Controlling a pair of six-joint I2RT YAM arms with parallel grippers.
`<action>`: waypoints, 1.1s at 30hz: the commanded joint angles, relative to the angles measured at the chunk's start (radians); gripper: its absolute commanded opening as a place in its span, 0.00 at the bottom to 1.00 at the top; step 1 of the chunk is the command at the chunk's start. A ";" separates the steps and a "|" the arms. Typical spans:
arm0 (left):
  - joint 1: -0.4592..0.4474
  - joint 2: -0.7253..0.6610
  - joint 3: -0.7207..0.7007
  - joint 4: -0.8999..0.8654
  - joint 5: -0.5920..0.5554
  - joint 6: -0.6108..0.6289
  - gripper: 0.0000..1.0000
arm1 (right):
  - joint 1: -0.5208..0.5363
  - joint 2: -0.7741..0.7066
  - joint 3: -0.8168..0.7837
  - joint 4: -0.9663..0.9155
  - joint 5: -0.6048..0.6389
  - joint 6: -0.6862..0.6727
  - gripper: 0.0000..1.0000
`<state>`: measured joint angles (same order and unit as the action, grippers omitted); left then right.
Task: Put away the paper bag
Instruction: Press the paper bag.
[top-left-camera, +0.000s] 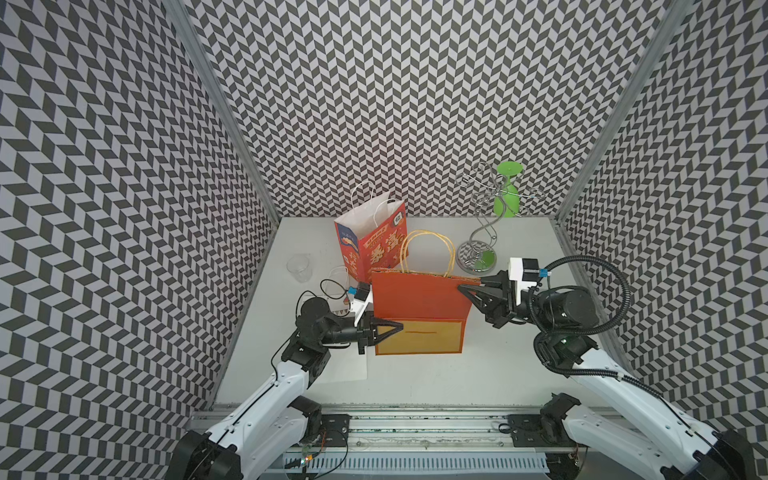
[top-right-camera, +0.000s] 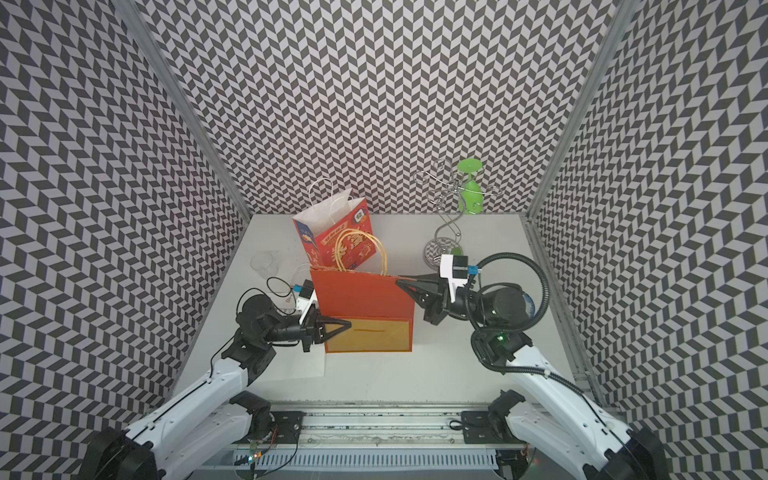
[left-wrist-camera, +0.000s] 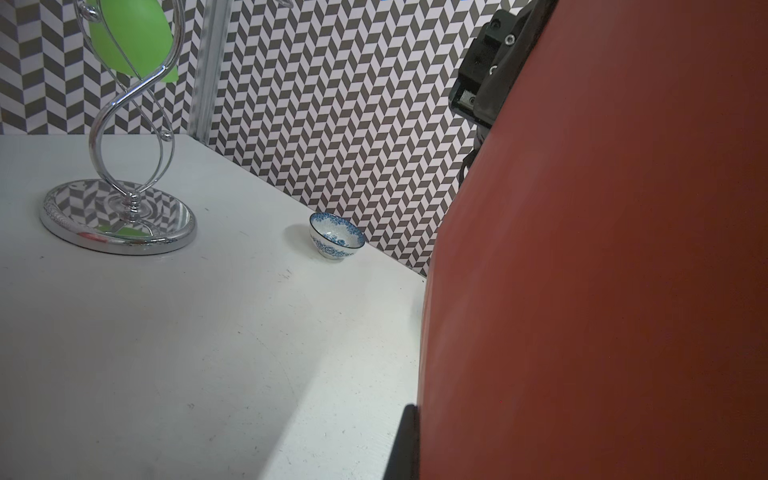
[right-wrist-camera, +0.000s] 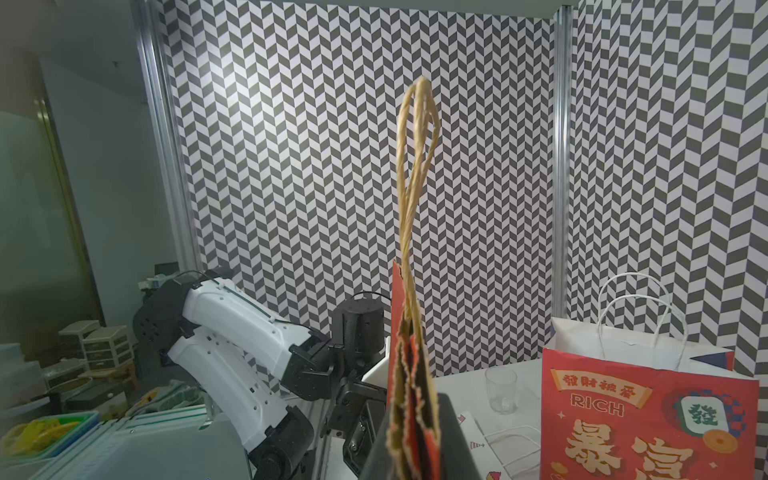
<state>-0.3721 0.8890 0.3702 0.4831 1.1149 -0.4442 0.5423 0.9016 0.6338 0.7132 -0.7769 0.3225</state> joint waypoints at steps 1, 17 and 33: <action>-0.001 -0.001 -0.008 -0.017 -0.001 0.016 0.00 | 0.004 -0.016 0.034 0.071 -0.007 -0.002 0.04; -0.001 -0.011 -0.012 -0.033 -0.008 0.033 0.00 | 0.004 -0.028 0.043 0.060 0.012 -0.010 0.07; -0.008 -0.139 0.144 -0.038 -0.056 0.031 0.00 | 0.004 -0.218 -0.049 -0.638 0.088 -0.450 0.78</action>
<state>-0.3733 0.7750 0.4625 0.4419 1.0714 -0.4194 0.5423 0.7177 0.5900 0.1989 -0.6846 -0.0181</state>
